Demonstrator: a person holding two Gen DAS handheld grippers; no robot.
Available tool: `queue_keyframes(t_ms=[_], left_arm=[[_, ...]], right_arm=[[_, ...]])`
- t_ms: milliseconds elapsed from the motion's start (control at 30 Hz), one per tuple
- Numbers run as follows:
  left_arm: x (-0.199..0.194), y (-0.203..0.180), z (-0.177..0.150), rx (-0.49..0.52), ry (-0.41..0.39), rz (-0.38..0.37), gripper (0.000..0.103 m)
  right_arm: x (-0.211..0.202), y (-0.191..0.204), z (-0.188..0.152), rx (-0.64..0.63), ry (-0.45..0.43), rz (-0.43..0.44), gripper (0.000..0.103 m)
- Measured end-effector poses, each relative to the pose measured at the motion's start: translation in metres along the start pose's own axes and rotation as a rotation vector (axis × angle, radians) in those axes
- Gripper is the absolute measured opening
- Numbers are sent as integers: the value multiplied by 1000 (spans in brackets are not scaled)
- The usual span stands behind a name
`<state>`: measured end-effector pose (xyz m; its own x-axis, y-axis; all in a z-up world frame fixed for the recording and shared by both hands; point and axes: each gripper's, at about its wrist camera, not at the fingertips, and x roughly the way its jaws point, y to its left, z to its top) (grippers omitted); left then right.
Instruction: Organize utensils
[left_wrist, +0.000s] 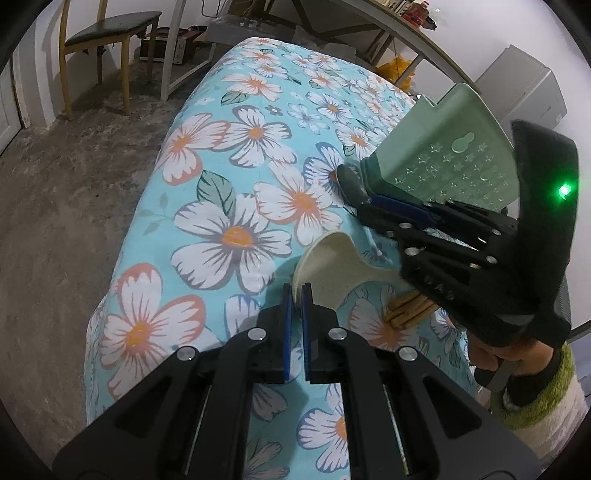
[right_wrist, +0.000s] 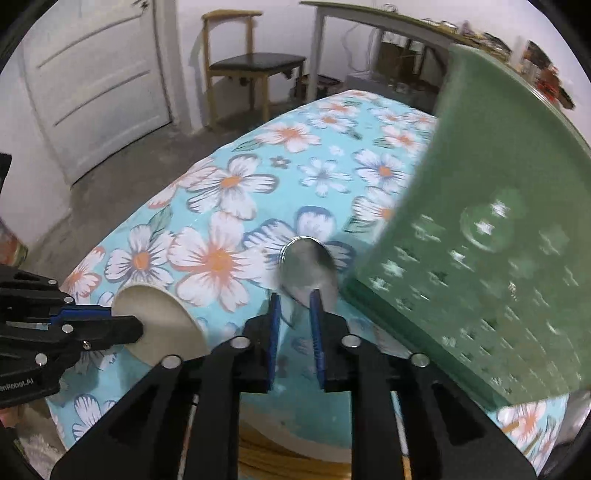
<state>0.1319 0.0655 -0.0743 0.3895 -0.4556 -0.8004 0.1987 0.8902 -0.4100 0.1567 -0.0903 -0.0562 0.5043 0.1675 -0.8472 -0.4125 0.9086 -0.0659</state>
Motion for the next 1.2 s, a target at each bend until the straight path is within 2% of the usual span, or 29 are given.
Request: queue_keyframes(t_ms=[233,433,500,567,667,733,900,1200], left_arm=[[2,3,1,-4,1,-13,4],[5,5,1,-8,2,-20,4],[5,5,1,-9,2,-22,5],[4,6,1,-8,3,-25,5],[4,5,1,-6,3,-23,5],[4,4,2,-3,2,-23,5],[7,1,5,1,-4,-32,5],[15,-4,11,-17,-24,-5,5]], right_arm=[[11,6,10,-71,17,-56,37],[20,14,19,-133,17,-99,37],[24,15,22,-141,22,-114,35],[27,16,26,-134,27,-116,15],[22,13,28,-90,0,-117,5],[12,9,28,-42,-27,-85,2],[-32,-7,20,90,-123,-16,2],[-107,-37,4,240,-306,4,2]])
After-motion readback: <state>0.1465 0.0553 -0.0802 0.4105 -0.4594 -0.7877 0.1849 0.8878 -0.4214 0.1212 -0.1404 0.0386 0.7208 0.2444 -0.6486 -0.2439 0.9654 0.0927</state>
